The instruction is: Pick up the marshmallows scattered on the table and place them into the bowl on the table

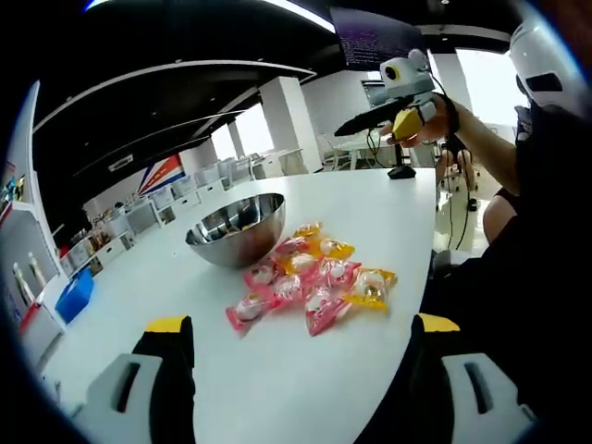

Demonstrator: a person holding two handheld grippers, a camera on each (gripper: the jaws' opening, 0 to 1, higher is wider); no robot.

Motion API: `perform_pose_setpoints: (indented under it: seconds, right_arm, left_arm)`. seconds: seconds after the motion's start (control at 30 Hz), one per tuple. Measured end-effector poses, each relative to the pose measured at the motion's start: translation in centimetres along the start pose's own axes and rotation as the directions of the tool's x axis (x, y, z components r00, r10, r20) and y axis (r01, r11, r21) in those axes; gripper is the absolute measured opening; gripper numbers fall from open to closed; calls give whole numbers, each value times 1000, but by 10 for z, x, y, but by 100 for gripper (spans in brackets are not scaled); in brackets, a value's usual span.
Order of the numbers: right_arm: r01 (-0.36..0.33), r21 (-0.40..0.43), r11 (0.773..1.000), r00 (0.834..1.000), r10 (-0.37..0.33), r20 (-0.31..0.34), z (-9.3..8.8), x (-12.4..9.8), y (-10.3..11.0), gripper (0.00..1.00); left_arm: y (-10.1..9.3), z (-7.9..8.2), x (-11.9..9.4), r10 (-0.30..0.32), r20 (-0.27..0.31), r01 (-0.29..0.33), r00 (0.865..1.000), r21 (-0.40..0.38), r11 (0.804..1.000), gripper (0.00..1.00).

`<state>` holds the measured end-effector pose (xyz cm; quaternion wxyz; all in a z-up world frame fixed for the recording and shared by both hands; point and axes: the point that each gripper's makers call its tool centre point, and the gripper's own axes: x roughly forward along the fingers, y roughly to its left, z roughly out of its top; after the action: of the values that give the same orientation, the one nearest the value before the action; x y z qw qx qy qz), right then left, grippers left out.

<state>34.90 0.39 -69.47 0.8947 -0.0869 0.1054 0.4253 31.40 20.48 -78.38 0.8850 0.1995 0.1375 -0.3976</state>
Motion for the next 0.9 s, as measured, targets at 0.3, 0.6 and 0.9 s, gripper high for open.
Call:
perform_pose_setpoints:
  seconds: [0.3, 0.6, 0.9]
  right_arm:
    - [3, 21, 1000, 1000, -3, 11, -14, -33, 14, 94]
    - [4, 48, 999, 1000, -4, 19, -17, -34, 15, 92]
    - [-21, 48, 999, 999, 19, 27, -13, -32, 21, 92]
  left_arm:
    - [-4, -1, 1, -5, -13, 5, 1000, 13, 1000, 95]
    - [4, 5, 2, 3, 17, -4, 1000, 5, 1000, 92]
    - [37, 20, 16, -39, 140, 40, 989, -4, 999, 88]
